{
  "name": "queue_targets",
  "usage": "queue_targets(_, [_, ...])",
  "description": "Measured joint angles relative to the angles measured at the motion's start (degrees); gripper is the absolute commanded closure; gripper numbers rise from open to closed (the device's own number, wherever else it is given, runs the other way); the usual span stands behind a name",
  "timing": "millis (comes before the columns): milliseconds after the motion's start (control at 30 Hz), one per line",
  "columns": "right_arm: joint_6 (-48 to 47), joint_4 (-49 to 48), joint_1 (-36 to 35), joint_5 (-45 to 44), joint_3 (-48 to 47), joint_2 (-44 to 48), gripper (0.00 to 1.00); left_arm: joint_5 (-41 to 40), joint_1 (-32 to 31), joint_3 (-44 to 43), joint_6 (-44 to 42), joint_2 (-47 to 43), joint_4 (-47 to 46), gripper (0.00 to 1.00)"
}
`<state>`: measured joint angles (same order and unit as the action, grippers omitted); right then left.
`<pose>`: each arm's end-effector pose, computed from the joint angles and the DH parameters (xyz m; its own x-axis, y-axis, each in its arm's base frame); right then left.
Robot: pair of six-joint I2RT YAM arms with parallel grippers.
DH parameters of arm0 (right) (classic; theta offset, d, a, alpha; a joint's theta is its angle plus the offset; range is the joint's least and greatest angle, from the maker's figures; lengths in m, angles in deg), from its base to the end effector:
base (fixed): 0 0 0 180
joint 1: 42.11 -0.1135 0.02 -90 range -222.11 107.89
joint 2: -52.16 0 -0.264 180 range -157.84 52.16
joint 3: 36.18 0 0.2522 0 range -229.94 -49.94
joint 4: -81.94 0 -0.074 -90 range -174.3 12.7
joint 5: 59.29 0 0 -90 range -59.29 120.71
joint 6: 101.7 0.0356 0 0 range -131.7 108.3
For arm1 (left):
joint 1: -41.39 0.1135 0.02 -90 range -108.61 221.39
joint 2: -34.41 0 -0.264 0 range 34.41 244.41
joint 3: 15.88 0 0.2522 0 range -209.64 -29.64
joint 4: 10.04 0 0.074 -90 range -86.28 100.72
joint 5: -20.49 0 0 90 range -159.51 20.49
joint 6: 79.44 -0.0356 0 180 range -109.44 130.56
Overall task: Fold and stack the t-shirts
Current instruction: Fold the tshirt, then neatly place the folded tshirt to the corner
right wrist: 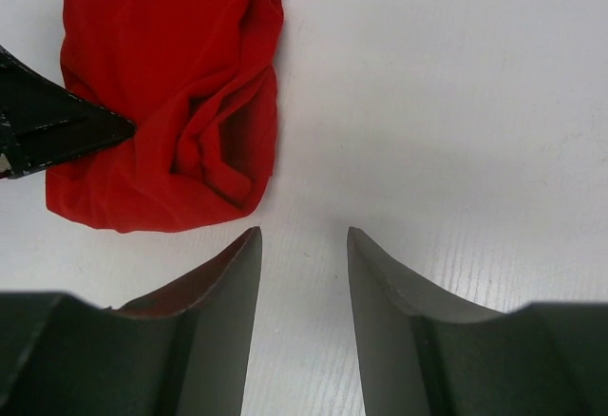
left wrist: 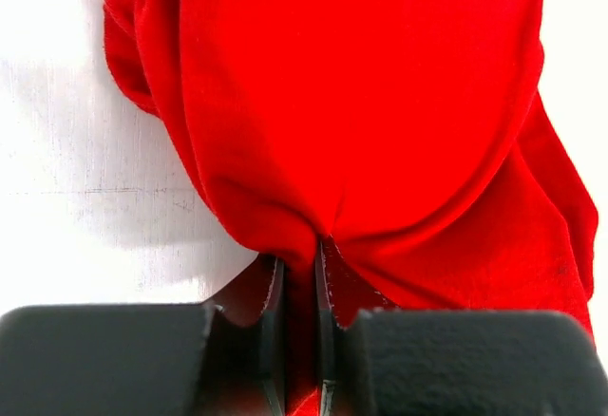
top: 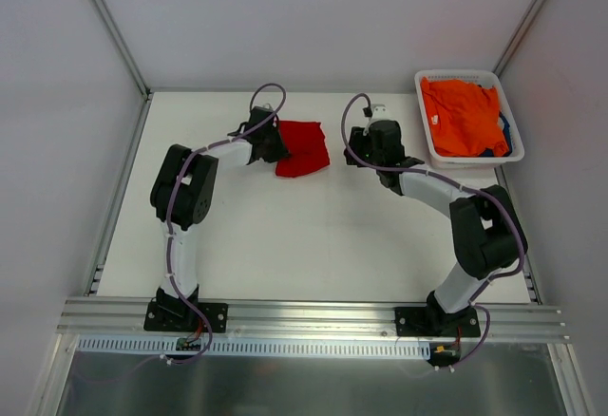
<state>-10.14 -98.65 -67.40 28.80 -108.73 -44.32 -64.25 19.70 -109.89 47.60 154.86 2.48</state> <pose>0.3449 0.1617 0.2301 -0.3690 -0.1442 -0.9182 -0.3894 0.9210 0.0118 0.4306 -0.1748 0.1600 -0.7280 -0.3560 -0.5860 -0.0053 0.8575 -0.5144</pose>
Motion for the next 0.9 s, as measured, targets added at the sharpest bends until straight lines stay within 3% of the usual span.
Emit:
queue_targets(267, [0.6,0.0,0.2,0.5,0.9,1.0,0.56,-1.6,1.7,-3.2,-3.5,0.1,6.4,1.0])
queue_targets(900, [2.6,-2.1,2.6,3.8,4.7,4.9,0.56,-12.2,13.7,-18.5,-21.6,3.4,25.8,1.0])
